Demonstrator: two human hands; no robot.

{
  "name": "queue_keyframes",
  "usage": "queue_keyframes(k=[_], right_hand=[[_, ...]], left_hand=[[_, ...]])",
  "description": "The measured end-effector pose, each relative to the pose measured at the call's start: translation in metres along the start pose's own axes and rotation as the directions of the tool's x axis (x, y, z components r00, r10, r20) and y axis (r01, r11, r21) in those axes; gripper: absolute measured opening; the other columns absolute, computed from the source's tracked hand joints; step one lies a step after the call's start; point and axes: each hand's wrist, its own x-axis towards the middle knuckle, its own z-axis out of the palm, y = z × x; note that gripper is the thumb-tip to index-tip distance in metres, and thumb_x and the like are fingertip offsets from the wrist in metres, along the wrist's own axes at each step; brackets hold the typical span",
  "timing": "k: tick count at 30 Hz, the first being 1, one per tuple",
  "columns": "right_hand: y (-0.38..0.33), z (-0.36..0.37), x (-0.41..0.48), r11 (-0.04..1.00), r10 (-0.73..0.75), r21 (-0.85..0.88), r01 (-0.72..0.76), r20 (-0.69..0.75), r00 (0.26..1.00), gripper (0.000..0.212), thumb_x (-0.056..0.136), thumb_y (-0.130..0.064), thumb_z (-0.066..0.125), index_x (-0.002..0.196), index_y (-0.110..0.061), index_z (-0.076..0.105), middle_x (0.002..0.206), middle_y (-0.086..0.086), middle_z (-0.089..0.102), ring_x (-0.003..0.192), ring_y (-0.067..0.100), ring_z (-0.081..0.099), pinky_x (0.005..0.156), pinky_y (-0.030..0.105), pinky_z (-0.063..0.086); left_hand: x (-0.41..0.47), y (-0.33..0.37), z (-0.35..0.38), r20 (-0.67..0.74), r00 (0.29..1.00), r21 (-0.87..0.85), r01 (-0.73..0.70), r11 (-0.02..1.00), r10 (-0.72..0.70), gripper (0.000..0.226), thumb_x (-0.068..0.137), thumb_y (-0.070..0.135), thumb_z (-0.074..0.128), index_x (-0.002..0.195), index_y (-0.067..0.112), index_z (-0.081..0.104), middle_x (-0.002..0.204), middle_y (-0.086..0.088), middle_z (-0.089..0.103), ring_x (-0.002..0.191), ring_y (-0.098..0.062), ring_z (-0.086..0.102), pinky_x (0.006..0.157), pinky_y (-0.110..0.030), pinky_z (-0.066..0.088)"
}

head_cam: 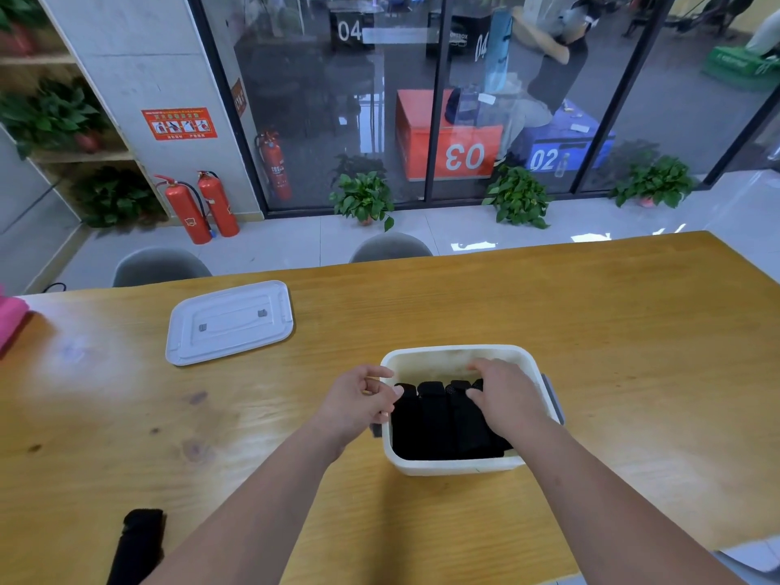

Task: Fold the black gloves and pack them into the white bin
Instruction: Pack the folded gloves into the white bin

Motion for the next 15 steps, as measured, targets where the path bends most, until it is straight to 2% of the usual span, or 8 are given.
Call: queue_keyframes(k=[3, 5, 7, 10, 15], right_hand=[[-0.028, -0.006, -0.002, 0.963, -0.088, 0.252, 0.091, -0.023, 0.996, 0.04, 0.098, -0.034, 0.072, 0.136, -0.039, 0.06, 0.127, -0.014, 0.065, 0.106, 0.011, 0.062, 0.088, 0.03, 0.051], [-0.046, -0.006, -0.003, 0.925, -0.133, 0.357, 0.132, -0.023, 0.991, 0.039, 0.095, -0.036, 0.075, 0.131, -0.042, 0.063, 0.124, -0.019, 0.064, 0.108, 0.006, 0.061, 0.092, 0.029, 0.051], [-0.063, -0.004, -0.003, 0.883, -0.171, 0.444, 0.154, -0.003, 0.985, 0.038, 0.093, -0.034, 0.077, 0.128, -0.044, 0.065, 0.119, -0.022, 0.064, 0.104, 0.0, 0.061, 0.091, 0.027, 0.052], [-0.088, 0.001, -0.006, 0.84, -0.245, 0.504, 0.198, 0.026, 0.969, 0.036, 0.093, -0.034, 0.078, 0.125, -0.044, 0.066, 0.115, -0.024, 0.065, 0.101, -0.004, 0.063, 0.088, 0.023, 0.051], [-0.128, 0.015, -0.011, 0.818, -0.366, 0.504, 0.278, 0.083, 0.927, 0.036, 0.093, -0.036, 0.078, 0.127, -0.041, 0.067, 0.115, -0.023, 0.066, 0.1, -0.003, 0.064, 0.092, 0.028, 0.054]], left_hand=[[-0.004, -0.007, -0.008, -0.047, 0.999, 0.048, -0.016, 0.999, 0.018, 0.031, 0.09, 0.028, 0.085, 0.117, 0.025, 0.071, 0.108, -0.016, 0.072, 0.083, -0.02, 0.074, 0.078, -0.036, 0.065], [-0.008, -0.014, -0.017, -0.077, 0.997, 0.073, -0.015, 0.997, 0.021, 0.031, 0.089, 0.031, 0.084, 0.117, 0.027, 0.071, 0.109, -0.014, 0.072, 0.091, -0.023, 0.075, 0.077, -0.034, 0.065], [-0.013, -0.024, -0.029, -0.112, 0.994, 0.092, 0.004, 0.996, 0.007, 0.032, 0.088, 0.034, 0.083, 0.116, 0.029, 0.07, 0.108, -0.011, 0.073, 0.098, -0.027, 0.074, 0.081, -0.037, 0.065], [-0.022, -0.04, -0.048, -0.175, 0.985, 0.11, 0.032, 0.993, -0.012, 0.033, 0.085, 0.041, 0.082, 0.115, 0.032, 0.071, 0.104, -0.004, 0.074, 0.097, -0.026, 0.073, 0.081, -0.038, 0.064], [-0.043, -0.065, -0.077, -0.288, 0.956, 0.106, 0.085, 0.991, -0.051, 0.037, 0.08, 0.046, 0.084, 0.112, 0.034, 0.071, 0.099, -0.003, 0.075, 0.092, -0.026, 0.073, 0.078, -0.038, 0.061]])
